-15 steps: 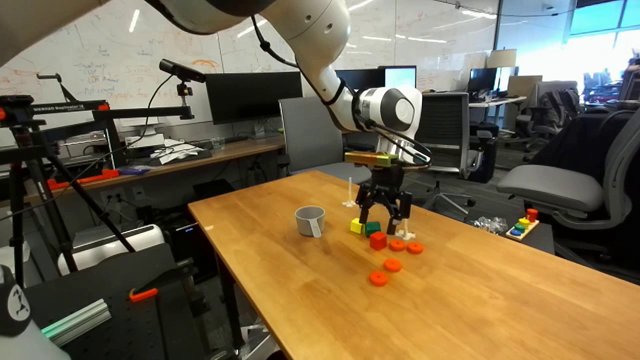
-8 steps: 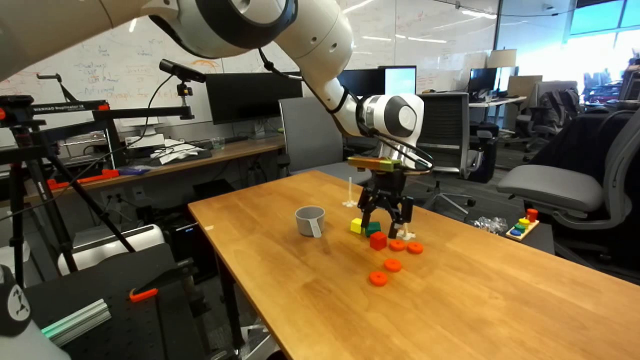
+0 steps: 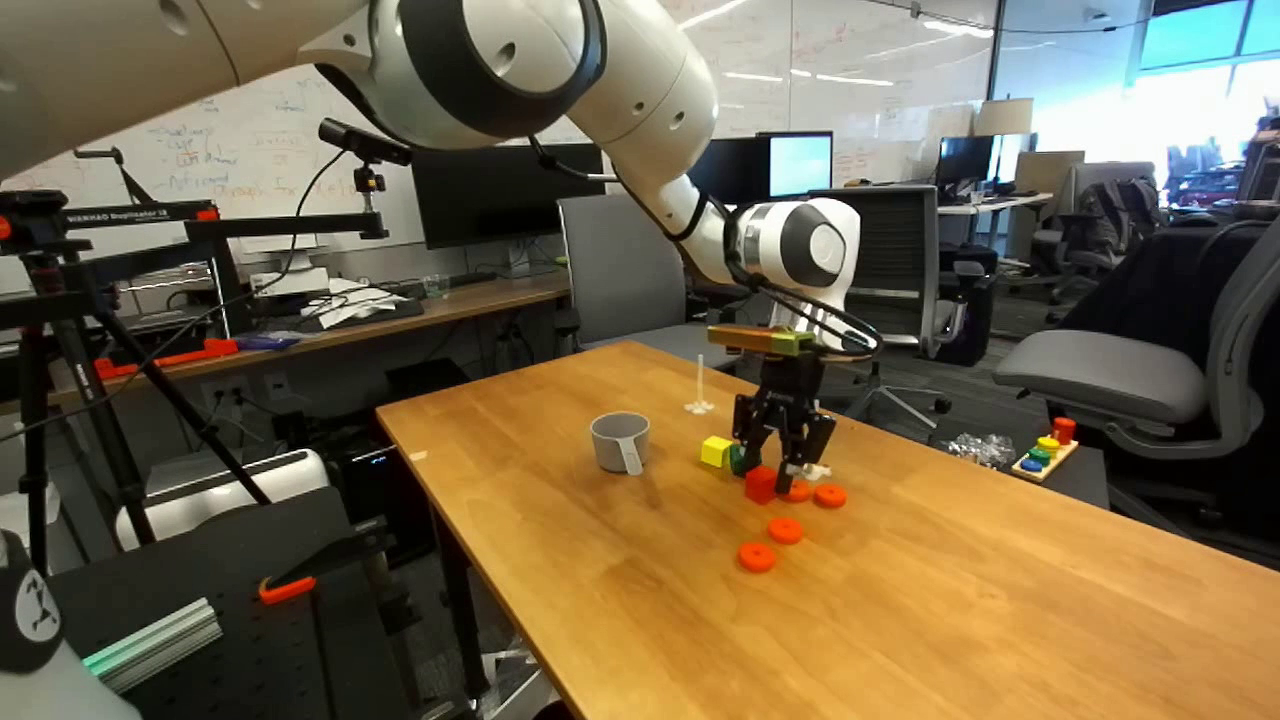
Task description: Put the orange, green and yellow blocks in the gray pot respectively
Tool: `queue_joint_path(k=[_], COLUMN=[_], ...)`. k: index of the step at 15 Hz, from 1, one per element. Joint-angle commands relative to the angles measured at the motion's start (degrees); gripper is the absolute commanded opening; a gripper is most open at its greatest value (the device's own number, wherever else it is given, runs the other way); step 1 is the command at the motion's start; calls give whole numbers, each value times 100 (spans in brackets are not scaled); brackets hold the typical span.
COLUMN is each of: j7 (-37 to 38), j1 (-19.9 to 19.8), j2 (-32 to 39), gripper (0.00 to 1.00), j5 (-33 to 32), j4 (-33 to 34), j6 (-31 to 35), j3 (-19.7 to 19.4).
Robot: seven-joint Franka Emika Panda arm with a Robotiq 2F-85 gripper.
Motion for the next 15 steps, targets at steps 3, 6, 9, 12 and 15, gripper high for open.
queue_joint_path(k=[3, 6, 9, 12, 15], j7=[-2, -66, -62, -33, -55], j1=[-121, -216, -176, -122, -141], j2=[191, -54, -546, -1053, -1440], gripper=[11, 8, 8, 8, 8], j5=[204, 250, 389, 464, 662], j4=[391, 172, -212, -496, -629], j6=[-112, -92, -13, 87, 16], j3=[-53, 93, 251, 431, 707])
